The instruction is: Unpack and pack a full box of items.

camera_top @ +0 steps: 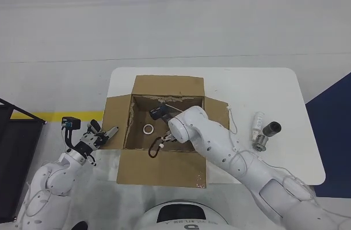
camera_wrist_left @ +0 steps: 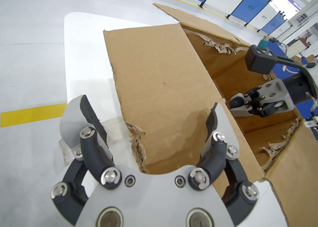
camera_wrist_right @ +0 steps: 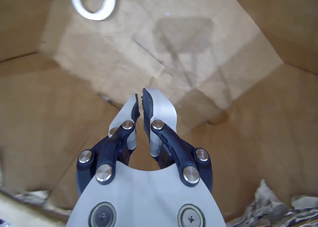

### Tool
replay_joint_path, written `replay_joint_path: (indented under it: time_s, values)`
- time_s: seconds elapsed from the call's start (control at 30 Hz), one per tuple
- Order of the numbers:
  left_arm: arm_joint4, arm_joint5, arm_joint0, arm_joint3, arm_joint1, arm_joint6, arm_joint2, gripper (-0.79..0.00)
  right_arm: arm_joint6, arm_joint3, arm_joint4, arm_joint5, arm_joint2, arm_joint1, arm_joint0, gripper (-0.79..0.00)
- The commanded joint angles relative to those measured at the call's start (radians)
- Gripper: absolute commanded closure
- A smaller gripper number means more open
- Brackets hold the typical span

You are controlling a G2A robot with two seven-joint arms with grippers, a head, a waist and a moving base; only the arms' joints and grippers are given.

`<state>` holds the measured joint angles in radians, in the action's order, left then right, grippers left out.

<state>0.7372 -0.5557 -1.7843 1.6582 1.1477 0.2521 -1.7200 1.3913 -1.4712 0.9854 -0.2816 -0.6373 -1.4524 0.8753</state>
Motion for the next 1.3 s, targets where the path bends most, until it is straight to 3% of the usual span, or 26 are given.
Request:
replay_joint_path:
  time_s: [0.0,0.07,0.13,0.43,0.47,0.5,0.67,0.77,0.83,0.9,1.27]
  values:
    - [0.000,0.000,0.000,0.000,0.000,0.000,0.000,-0.785,-0.039,0.002,-0.030,0.013,0.011,-0.008,0.004,-0.585]
    - [0.000,0.000,0.000,0.000,0.000,0.000,0.000,-0.785,-0.090,0.019,-0.059,0.017,0.023,-0.020,0.007,-0.588]
    - [0.000,0.000,0.000,0.000,0.000,0.000,0.000,-0.785,-0.133,0.051,-0.092,0.034,0.044,-0.033,0.011,-0.496]
    - [0.000,0.000,0.000,0.000,0.000,0.000,0.000,-0.785,-0.201,0.216,-0.199,0.124,0.111,-0.088,-0.030,-0.557]
    - [0.000,0.000,0.000,0.000,0.000,0.000,0.000,-0.785,-0.197,0.234,-0.194,0.125,0.121,-0.094,-0.036,-0.425]
    - [0.000,0.000,0.000,0.000,0.000,0.000,0.000,-0.785,-0.190,0.250,-0.183,0.124,0.134,-0.099,-0.045,-0.369]
    - [0.000,0.000,0.000,0.000,0.000,0.000,0.000,-0.785,-0.145,0.317,-0.171,0.128,0.185,-0.131,-0.077,-0.339]
    - [0.000,0.000,0.000,0.000,0.000,0.000,0.000,-0.785,-0.136,0.345,-0.165,0.124,0.202,-0.147,-0.094,-0.274]
    - [0.000,0.000,0.000,0.000,0.000,0.000,0.000,-0.785,-0.144,0.359,-0.161,0.117,0.202,-0.155,-0.105,-0.105]
    - [0.000,0.000,0.000,0.000,0.000,0.000,0.000,-0.785,-0.150,0.367,-0.150,0.103,0.197,-0.160,-0.118,0.000]
    - [0.000,0.000,0.000,0.000,0.000,0.000,0.000,-0.785,-0.165,0.302,-0.087,0.008,0.068,-0.127,-0.131,0.000]
